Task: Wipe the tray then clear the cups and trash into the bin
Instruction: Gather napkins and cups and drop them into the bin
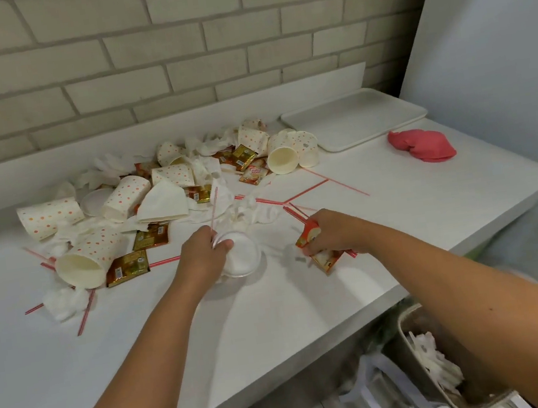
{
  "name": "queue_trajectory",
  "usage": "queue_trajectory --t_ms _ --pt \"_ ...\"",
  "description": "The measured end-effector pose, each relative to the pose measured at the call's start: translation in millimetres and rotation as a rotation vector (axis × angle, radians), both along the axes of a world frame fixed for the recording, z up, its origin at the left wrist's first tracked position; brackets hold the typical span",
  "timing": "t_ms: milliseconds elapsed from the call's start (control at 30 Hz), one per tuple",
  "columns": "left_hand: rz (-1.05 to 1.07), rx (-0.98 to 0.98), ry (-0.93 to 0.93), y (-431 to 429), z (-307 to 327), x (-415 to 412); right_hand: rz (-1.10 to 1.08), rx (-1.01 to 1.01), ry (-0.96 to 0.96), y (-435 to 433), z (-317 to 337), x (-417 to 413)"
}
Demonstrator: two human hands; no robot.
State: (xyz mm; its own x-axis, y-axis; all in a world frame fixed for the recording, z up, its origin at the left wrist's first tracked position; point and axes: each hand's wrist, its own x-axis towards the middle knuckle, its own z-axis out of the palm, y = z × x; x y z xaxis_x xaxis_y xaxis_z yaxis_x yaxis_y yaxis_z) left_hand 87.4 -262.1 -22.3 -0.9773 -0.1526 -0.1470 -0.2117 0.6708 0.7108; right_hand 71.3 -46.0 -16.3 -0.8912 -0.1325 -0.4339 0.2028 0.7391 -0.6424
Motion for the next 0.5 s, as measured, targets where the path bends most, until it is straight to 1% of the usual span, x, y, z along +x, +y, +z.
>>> queue_trajectory --t_ms 67,167,300,367,433,500 --pt "-0.036 0.042 0.051 34 9 1 -0.057 -0.072 -0.044 30 6 0" --pt "-0.134 0.119 0.102 91 15 7 -0.102 -0.081 -0.095 76 8 3" --pt "-0.287 0.159 0.080 177 10 24 -0.125 -0.132 -0.172 139 4 22" --pt "-0.370 0.189 0.067 218 4 37 -0.139 -0.114 -0.227 173 -3 39" --pt "-0.457 0.191 0.047 254 -5 50 -0.203 -0.091 -0.292 206 -11 59" --pt "-0.538 0.152 0.010 285 -18 63 -0.280 -0.071 -0.351 235 -24 79"
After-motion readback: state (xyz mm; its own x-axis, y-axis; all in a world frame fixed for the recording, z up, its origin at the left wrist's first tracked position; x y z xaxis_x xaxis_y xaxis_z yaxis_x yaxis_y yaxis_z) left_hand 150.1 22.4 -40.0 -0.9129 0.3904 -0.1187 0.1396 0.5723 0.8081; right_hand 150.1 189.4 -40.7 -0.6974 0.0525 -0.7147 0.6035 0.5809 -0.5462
